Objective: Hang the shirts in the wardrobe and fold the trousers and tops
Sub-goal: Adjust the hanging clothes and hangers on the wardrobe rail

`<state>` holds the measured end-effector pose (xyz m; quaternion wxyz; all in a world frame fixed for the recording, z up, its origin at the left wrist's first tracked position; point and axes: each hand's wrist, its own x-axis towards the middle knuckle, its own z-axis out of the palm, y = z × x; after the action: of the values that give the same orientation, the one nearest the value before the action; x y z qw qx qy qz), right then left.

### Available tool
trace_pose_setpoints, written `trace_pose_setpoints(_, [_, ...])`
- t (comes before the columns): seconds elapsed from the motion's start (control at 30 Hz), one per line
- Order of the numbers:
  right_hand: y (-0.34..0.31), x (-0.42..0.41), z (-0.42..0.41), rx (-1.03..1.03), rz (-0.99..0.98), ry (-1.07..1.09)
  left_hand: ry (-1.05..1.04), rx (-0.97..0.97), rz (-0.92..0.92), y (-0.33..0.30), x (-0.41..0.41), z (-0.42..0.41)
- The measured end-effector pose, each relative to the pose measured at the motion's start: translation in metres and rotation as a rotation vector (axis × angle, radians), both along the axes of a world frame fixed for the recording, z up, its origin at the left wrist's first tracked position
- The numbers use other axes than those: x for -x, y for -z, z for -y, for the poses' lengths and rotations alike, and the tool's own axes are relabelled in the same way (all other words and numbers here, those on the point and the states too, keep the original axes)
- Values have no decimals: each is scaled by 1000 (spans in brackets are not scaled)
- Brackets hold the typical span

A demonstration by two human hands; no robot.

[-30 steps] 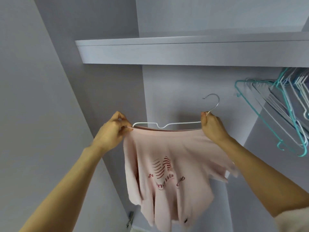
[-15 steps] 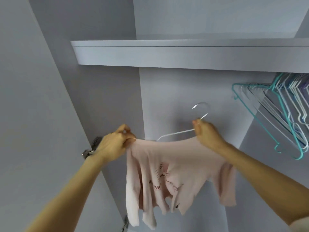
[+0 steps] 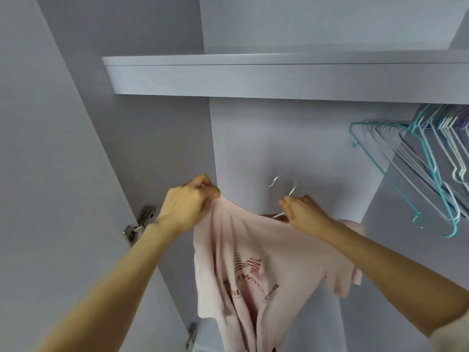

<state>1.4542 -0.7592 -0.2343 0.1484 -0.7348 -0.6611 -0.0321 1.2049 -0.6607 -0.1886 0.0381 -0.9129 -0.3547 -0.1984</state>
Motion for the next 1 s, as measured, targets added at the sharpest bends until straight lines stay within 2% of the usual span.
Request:
trace_pose_setpoints(0.07, [-4, 12, -6, -21, -3, -54, 105, 19, -13, 0, -17, 10])
trace_pose_setpoints(0.1, [-9, 14, -9, -93, -88, -32, 134, 32, -25, 1, -22, 12])
trace_pose_setpoints(0.17, [-23, 4, -14, -256, -293, 85, 99, 64, -19, 1, -20, 8])
trace_pose_setpoints(0.23, [-27, -7, -11, -369, -389, 178, 13, 130, 70, -1, -11, 0])
trace_pose_setpoints(0.3, [-25, 1, -6, -246, -396, 101, 1, 189, 149, 0, -11, -1])
trace_pose_setpoints(0.37, [-13, 22, -4, -70, -391, -28, 77, 281, 197, 3, -24, 9])
trace_pose_setpoints(0.43, [-3, 30, -3, -84, -434, -22, 146, 374, 290, 8, -35, 19])
trace_pose_setpoints(0.5, [-1, 21, -3, -201, -473, 71, 120, 361, 362, 11, -33, 16])
trace_pose_setpoints(0.57, [-6, 3, 1, -305, -496, 159, -3, 386, 309, 16, -20, 4])
trace_pose_setpoints(0.67, [-17, -10, 6, -399, -545, 223, -155, 517, 69, 30, -5, -4])
trace_pose_setpoints(0.73, [-19, -9, 6, -393, -562, 217, -79, 488, 21, 40, -12, 5])
trace_pose_setpoints(0.87, [-17, 1, 6, -355, -568, 253, -1, 229, -17, 49, -32, 18])
trace_pose_setpoints(1.0, [-19, 14, 10, -321, -604, 201, 69, 195, -14, 54, -47, 26])
